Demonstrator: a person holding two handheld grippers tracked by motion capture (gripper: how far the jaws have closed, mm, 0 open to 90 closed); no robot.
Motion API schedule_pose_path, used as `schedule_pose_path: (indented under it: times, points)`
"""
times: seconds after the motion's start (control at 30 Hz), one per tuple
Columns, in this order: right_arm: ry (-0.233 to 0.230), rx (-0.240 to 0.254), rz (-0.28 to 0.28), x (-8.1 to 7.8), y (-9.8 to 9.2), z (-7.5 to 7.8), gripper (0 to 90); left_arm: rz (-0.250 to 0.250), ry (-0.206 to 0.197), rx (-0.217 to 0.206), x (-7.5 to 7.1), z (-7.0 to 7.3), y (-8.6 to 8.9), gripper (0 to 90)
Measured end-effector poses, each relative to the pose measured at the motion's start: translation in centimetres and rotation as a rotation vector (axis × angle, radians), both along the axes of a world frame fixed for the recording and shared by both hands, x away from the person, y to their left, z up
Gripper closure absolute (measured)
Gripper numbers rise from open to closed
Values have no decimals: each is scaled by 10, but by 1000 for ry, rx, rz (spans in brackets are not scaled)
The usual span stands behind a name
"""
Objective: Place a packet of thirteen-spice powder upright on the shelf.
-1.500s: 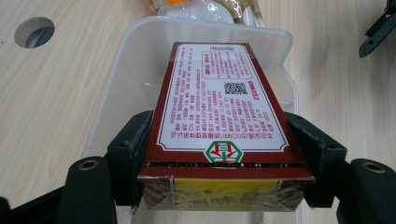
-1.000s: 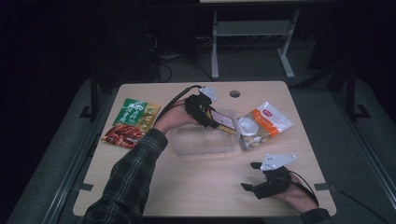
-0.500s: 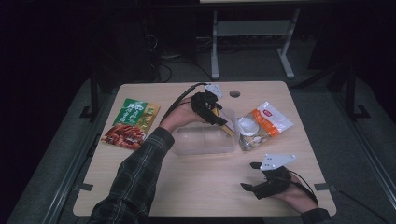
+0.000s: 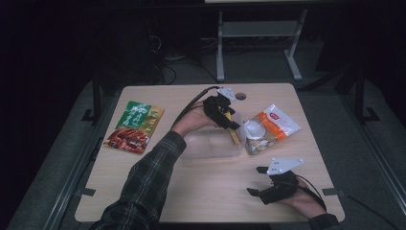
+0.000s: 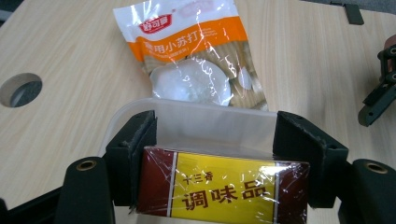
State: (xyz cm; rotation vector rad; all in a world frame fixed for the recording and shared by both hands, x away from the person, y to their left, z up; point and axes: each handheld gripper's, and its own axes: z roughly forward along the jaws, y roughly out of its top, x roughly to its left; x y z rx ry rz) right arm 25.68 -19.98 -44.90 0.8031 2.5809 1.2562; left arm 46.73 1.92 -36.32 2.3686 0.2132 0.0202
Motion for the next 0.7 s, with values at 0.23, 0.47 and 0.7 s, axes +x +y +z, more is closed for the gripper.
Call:
schedule_pose_path:
  times: [0.23, 0.47, 0.7]
  points:
    - [-4, 5, 2, 0, -1, 0, 163, -17, 19, 4, 2, -11, -12, 304]
    - [-1, 8, 2, 1, -2, 0, 163, -16, 24, -10, 4, -13, -16, 304]
    - [3, 9, 10, 1, -2, -1, 163, 4, 13, -51, 1, 1, -8, 262]
